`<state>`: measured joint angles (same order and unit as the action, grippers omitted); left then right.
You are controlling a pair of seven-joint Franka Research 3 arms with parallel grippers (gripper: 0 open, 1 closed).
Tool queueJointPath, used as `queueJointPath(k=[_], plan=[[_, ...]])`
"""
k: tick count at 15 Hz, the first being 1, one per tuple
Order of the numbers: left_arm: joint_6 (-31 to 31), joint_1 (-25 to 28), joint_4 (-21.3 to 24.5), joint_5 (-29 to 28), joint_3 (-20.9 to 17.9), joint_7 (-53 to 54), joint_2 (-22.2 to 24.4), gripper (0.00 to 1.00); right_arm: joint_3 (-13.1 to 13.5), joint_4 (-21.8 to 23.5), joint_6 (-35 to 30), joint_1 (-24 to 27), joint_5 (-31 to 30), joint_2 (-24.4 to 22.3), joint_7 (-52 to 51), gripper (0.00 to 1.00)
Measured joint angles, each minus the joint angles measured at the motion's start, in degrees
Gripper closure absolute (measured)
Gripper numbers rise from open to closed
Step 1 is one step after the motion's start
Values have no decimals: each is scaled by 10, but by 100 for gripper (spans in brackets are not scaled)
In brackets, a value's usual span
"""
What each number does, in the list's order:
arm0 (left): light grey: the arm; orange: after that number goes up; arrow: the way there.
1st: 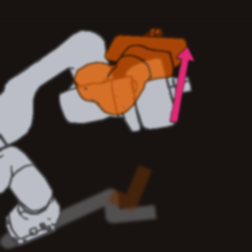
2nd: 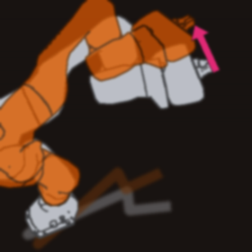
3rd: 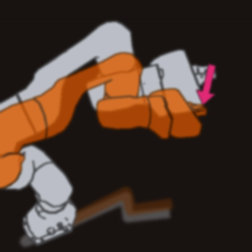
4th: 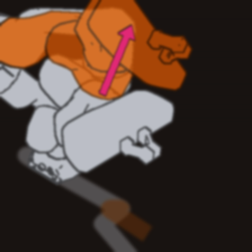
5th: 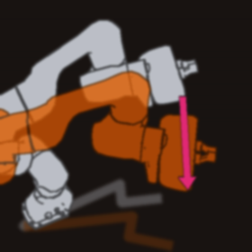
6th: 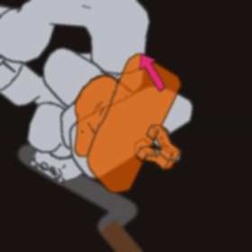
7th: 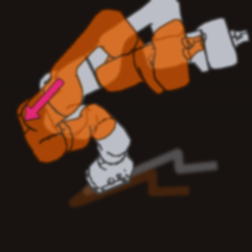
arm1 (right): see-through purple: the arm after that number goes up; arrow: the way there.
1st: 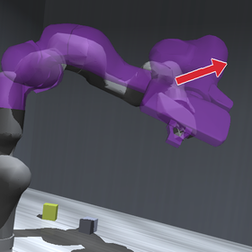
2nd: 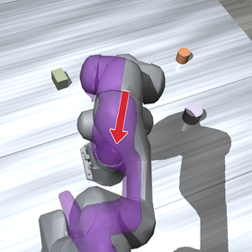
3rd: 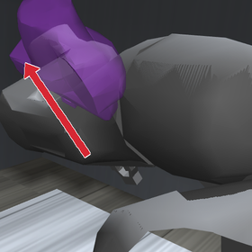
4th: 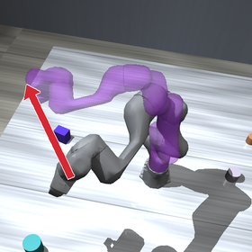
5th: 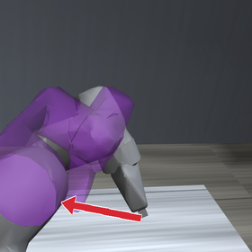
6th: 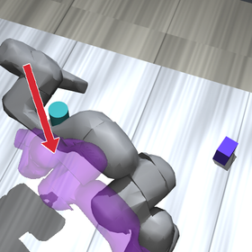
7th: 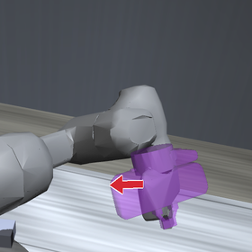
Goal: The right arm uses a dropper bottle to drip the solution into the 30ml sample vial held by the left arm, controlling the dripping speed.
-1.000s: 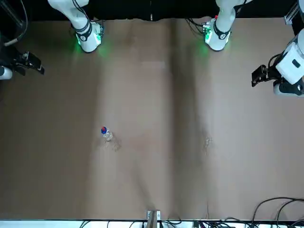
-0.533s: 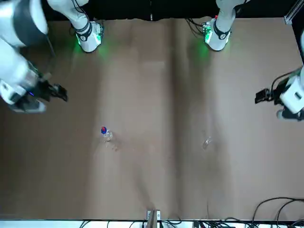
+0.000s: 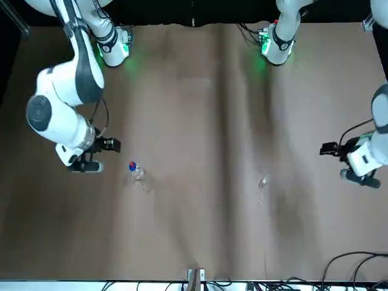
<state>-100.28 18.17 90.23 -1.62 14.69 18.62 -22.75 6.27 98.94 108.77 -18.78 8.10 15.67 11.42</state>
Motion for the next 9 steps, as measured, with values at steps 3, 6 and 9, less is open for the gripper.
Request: queueJointPath(k=[3,6,9], plan=[[-25,-2,0,0,1,85,-42,1,0,-6,13,-15,1,28,59,12],[-78,-6,-11,0,9,134,-54,1,0,-11,40,-41,1,66,89,20],[-80,-8,-21,8,16,226,-53,1,0,-17,62,-47,1,87,100,27]])
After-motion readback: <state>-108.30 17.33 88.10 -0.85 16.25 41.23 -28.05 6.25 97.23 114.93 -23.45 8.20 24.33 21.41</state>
